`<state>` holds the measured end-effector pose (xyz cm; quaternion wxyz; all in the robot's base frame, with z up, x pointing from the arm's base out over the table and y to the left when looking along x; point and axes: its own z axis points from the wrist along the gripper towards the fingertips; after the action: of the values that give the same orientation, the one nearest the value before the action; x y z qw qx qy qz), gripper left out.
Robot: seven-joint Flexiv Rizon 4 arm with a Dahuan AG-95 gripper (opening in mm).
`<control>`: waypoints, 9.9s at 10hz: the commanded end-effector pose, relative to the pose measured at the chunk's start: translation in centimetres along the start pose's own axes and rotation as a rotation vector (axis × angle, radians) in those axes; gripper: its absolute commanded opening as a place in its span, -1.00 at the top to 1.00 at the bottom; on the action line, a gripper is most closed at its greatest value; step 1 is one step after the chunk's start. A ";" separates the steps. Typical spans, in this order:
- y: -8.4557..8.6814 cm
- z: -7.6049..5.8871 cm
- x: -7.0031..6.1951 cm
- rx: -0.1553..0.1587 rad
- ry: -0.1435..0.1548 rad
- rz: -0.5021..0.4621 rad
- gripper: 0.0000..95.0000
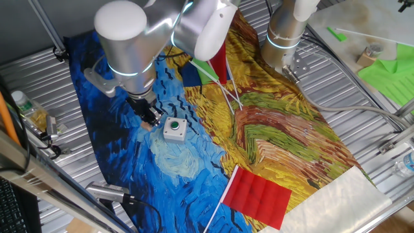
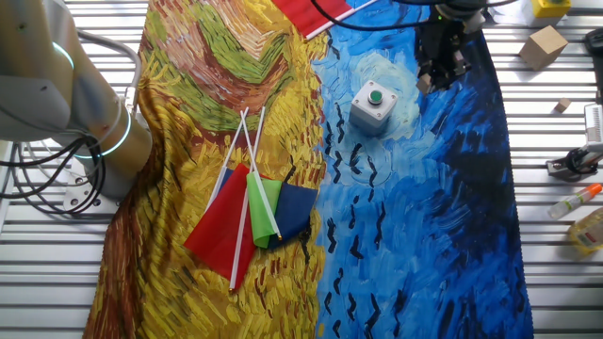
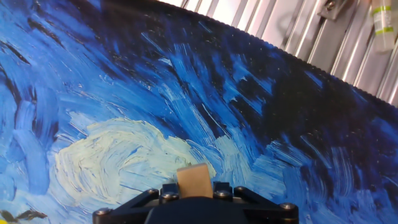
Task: Pick up the small block on the left and move it to the right
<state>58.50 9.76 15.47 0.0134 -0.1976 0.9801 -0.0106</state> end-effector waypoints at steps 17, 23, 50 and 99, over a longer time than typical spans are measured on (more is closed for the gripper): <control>15.3 -0.5 -3.2 -0.031 -0.021 0.160 1.00; 16.1 2.4 -2.6 -0.021 -0.059 0.169 1.00; 16.9 4.2 -2.1 -0.005 -0.058 0.095 1.00; 15.6 12.7 -2.4 -0.059 -0.026 0.057 0.20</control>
<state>55.12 24.86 2.40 0.0209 -0.1714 0.9847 0.0214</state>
